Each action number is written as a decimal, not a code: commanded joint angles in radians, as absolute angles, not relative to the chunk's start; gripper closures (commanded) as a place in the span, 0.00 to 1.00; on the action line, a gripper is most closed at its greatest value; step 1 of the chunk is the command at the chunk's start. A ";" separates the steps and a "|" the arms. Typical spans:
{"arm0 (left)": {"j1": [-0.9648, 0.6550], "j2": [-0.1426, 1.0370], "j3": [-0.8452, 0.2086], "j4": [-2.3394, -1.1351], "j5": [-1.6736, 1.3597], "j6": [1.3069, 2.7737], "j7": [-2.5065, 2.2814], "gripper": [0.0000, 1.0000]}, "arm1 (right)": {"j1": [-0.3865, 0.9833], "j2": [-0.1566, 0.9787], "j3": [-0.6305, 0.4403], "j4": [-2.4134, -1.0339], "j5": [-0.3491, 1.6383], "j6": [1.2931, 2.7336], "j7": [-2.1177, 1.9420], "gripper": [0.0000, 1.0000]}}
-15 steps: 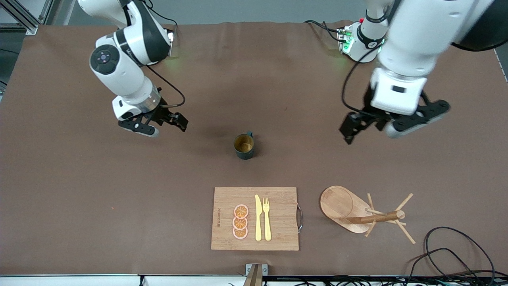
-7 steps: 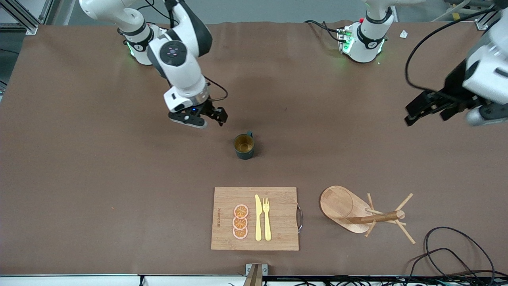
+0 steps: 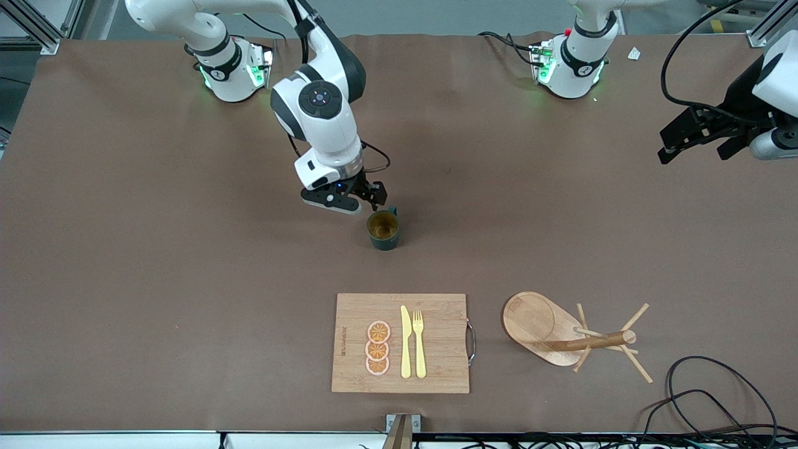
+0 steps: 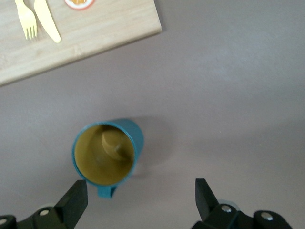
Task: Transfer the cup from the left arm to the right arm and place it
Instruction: 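Lower the right gripper onto the mug rim while the left gripper withdraws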
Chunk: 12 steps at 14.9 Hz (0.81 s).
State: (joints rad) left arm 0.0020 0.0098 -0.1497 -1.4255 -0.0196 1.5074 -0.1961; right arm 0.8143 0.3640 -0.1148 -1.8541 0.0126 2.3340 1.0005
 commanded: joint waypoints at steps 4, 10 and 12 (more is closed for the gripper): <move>-0.002 -0.054 -0.130 -1.489 0.000 1.470 -0.124 0.00 | 0.824 0.471 -0.124 -1.758 -0.011 2.327 1.025 0.00; 0.001 -0.054 -0.127 -1.493 0.000 1.448 -0.081 0.00 | 0.822 0.509 -0.123 -1.758 -0.041 2.335 1.029 0.00; 0.018 -0.048 -0.127 -1.485 0.002 1.436 -0.083 0.00 | 0.825 0.523 -0.123 -1.755 -0.044 2.336 1.029 0.00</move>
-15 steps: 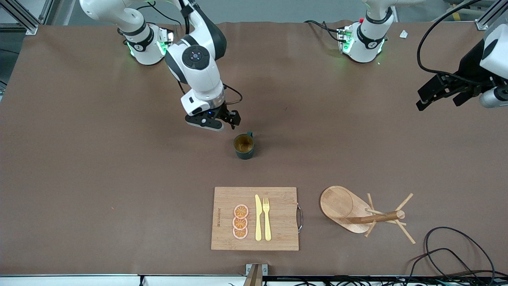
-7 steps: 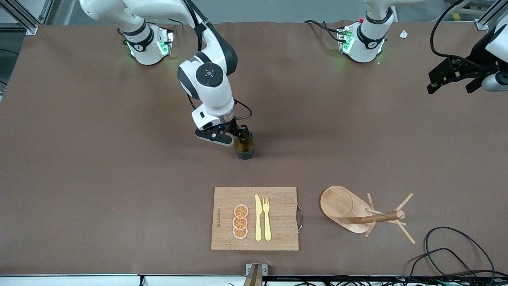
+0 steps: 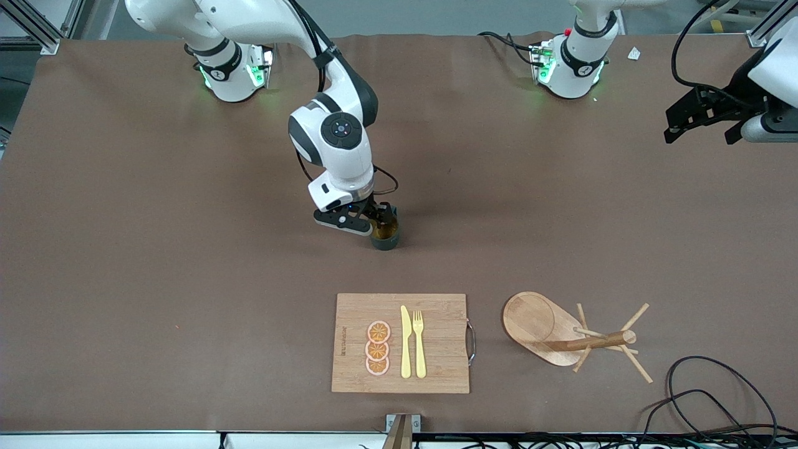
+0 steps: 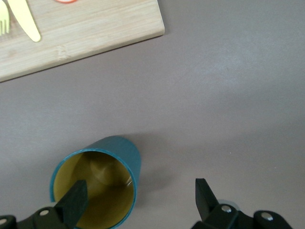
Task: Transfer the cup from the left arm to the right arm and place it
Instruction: 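Lower the right gripper onto the mug rim while the left gripper withdraws, then close the right gripper on the mug rim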
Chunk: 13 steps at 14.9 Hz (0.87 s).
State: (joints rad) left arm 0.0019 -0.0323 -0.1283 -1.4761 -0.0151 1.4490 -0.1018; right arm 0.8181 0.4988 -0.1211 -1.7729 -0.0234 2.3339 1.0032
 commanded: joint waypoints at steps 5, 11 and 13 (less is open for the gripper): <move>0.031 -0.044 -0.130 -1.483 0.011 1.408 -0.066 0.00 | 0.831 0.572 -0.123 -1.721 -0.044 2.338 1.032 0.00; 0.031 -0.037 -0.135 -1.476 0.040 1.408 -0.063 0.00 | 0.831 0.574 -0.123 -1.721 -0.043 2.359 1.034 0.27; 0.028 -0.038 -0.138 -1.476 0.063 1.405 -0.061 0.00 | 0.831 0.574 -0.123 -1.721 -0.044 2.361 1.034 0.34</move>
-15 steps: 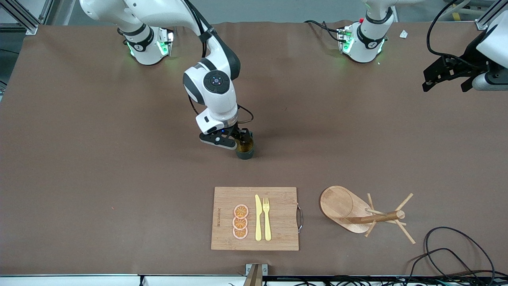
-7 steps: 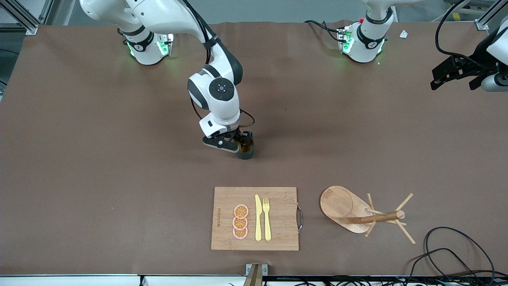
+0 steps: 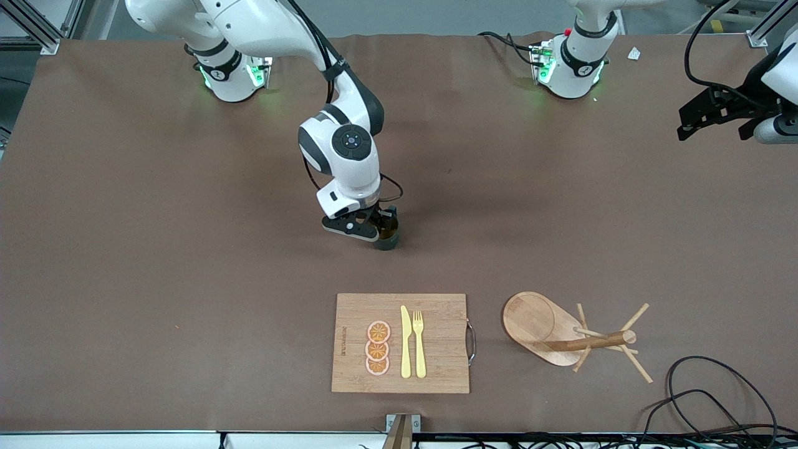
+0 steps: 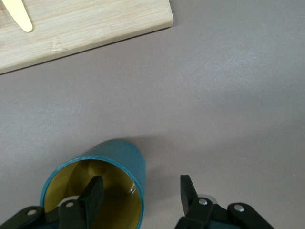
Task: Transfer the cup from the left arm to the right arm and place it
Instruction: 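Close the right gripper on the mug rim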
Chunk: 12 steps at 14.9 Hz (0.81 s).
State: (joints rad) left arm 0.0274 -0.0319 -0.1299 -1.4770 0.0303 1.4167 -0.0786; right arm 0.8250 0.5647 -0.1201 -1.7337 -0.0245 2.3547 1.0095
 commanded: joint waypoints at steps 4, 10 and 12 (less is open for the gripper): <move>0.028 -0.040 -0.140 -1.476 0.063 1.402 -0.060 0.00 | 0.830 0.589 -0.123 -1.721 -0.044 2.370 1.034 0.41; 0.028 -0.040 -0.140 -1.473 0.063 1.402 -0.066 0.00 | 0.828 0.595 -0.123 -1.721 -0.044 2.370 1.032 0.57; 0.028 -0.040 -0.141 -1.470 0.063 1.402 -0.067 0.00 | 0.828 0.595 -0.123 -1.721 -0.044 2.370 1.032 0.66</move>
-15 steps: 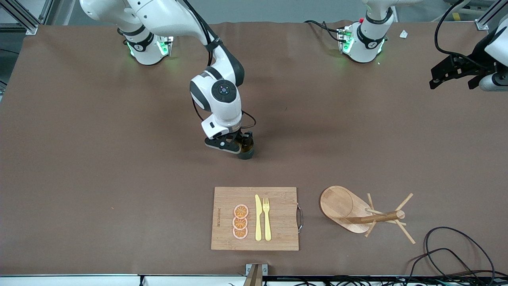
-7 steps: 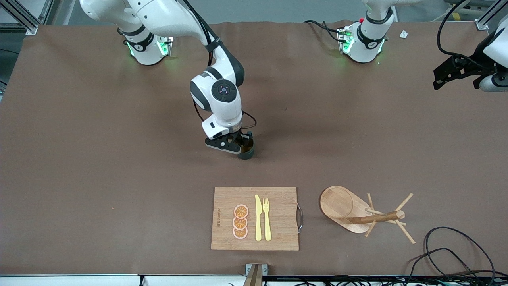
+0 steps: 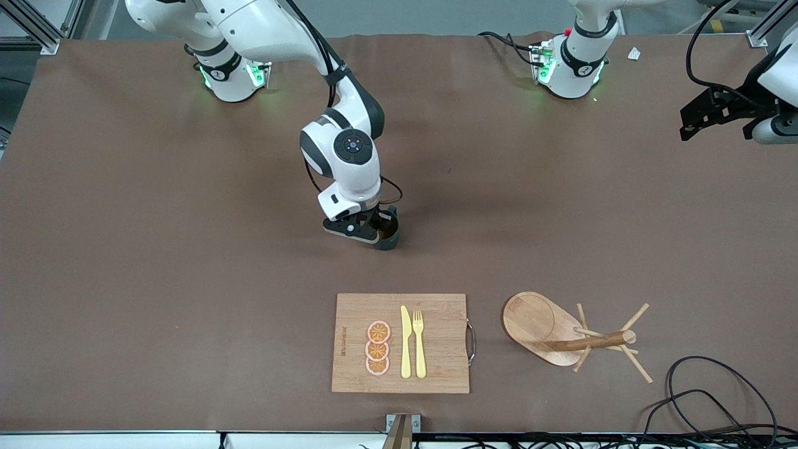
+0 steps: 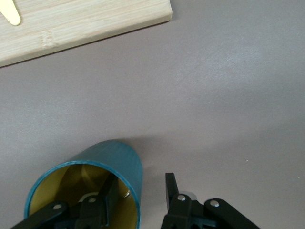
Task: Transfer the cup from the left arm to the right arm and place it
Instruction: 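Close the right gripper on the mug rim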
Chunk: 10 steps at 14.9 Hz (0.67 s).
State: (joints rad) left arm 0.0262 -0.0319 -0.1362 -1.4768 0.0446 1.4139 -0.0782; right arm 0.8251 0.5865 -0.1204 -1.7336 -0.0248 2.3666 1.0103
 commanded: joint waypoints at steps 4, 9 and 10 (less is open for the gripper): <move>0.031 -0.040 -0.137 -1.468 0.061 1.399 -0.067 0.00 | 0.830 0.598 -0.123 -1.721 -0.043 2.375 1.034 0.76; 0.026 -0.041 -0.141 -1.467 0.058 1.385 -0.077 0.00 | 0.831 0.598 -0.121 -1.721 -0.043 2.378 1.034 0.90; 0.025 -0.043 -0.143 -1.466 0.057 1.385 -0.077 0.00 | 0.831 0.600 -0.121 -1.721 -0.041 2.378 1.037 0.94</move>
State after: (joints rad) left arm 0.0262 -0.0319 -0.1365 -1.4742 0.0450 1.4064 -0.0782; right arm 0.8253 0.5871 -0.1199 -1.7336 -0.0248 2.3720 1.0107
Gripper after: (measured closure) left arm 0.000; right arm 0.899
